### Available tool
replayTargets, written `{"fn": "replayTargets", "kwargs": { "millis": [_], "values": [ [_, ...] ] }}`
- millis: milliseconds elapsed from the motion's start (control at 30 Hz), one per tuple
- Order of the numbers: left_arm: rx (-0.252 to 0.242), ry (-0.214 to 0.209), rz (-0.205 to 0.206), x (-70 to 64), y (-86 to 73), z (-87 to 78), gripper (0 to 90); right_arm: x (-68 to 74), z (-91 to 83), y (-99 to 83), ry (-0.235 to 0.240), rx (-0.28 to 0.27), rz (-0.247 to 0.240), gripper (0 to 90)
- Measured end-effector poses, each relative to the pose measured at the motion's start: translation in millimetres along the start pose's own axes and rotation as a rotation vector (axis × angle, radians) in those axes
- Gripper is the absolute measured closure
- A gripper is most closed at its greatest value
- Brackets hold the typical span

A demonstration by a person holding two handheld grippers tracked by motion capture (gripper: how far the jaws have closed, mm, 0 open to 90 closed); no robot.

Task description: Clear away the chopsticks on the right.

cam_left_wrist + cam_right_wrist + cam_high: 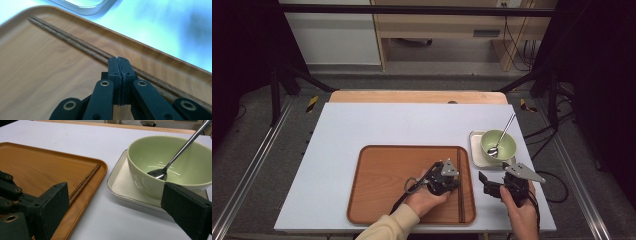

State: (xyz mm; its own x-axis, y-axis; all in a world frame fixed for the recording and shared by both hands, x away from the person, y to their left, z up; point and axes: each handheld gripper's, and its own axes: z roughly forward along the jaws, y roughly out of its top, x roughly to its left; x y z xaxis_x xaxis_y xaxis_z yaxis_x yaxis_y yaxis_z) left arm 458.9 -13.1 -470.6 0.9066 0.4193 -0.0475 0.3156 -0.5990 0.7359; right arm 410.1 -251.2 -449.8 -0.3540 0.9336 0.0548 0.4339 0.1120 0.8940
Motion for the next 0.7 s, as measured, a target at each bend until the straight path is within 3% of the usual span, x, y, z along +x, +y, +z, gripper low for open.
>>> {"fn": "replayTargets", "kwargs": {
  "millis": [267, 500, 567, 700],
  "values": [
    [-0.017, 0.043, 0.005, 11.8, -7.3, -22.3, 88.9, 1.0, -0.1, 0.1, 0.001, 0.000, -0.003, 8.5],
    [-0.027, 0.099, -0.009, 28.6, -26.8, -52.8, 88.3, 2.2, 0.1, 0.0, 0.010, 0.004, -0.010, 8.4],
    [-0.062, 0.121, -0.054, 39.6, -35.3, -68.1, 88.2, 3.2, 0.4, 0.0, 0.011, 0.005, -0.011, 8.4],
    [-0.087, 0.151, -0.085, 53.0, -45.3, -86.5, 88.2, 3.2, 1.2, -0.5, 0.012, 0.009, -0.015, 8.4]
  ]
}}
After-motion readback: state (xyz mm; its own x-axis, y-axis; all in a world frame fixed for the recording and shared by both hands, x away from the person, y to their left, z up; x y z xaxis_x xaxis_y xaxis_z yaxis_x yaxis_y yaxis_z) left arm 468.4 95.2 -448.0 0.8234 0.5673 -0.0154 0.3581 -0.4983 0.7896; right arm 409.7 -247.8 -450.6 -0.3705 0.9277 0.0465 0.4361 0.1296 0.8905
